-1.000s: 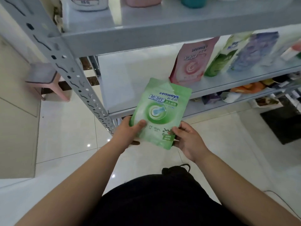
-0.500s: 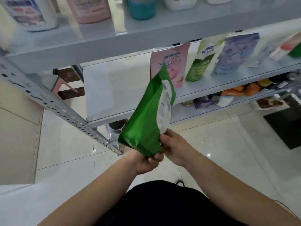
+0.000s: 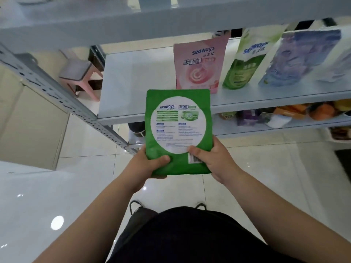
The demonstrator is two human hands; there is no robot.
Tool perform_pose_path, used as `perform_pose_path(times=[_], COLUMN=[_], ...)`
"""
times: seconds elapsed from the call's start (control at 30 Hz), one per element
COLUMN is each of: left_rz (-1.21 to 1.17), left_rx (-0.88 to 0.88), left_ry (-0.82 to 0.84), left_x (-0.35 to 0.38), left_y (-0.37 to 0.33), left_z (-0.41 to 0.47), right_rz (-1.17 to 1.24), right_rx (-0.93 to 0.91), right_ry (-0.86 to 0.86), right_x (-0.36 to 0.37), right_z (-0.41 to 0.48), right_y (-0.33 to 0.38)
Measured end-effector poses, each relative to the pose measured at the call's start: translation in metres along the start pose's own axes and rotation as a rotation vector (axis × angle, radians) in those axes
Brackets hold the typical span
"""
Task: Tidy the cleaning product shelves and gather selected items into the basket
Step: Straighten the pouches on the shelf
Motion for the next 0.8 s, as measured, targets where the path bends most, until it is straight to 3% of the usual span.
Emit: perform_pose_path(times=[0.2, 0.37, 0.47, 0.53, 0.63, 0.7, 0.8], left_rz=[-0.068, 0.007, 0.007, 0.043, -0.018, -0.243, -0.567], left_rx=[0.102, 0.128, 0.053, -0.027, -0.088, -0.12, -0.22], left_ry=[-0.18, -0.187, -0.199, -0.247, -0.3, -0.23, 0.125], left_x=[-0.021, -0.047, -0.059, -0.067, -0.073, -0.068, -0.03], left_y=[-0.003, -0.013, -0.017, -0.021, -0.027, -0.024, -0.019], left_z=[-0.016, -0.012, 0.001, 0.009, 0.016, 0.021, 0.018], right_rz=[-0.091, -0.141, -0.181, -0.121, 0.144, 0.183, -0.028], right_rx=[0.075, 0.002, 0.015, 0.053, 0.133, 0.143, 0.143], right_ry=[0.227, 0.141, 0.028, -0.016, 0.096, 0.116, 0.084], right_x=[0.028, 0.043, 0.046, 0.055, 0.09, 0.107, 0.124], right_z=[0.006, 0.015, 0.02, 0.019, 0.02, 0.024, 0.033], right_y=[-0.001, 0.008, 0.015, 0.019, 0.028, 0.036, 0.028])
Point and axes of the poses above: each hand's wrist, its own z-axis towards the middle knuckle, its own x-axis out of the palm, y = z × x, the point moved 10 cm from there along z, towards the middle knuckle, and after that the axes turned 2 degrees about x, right-handed, at the moved point
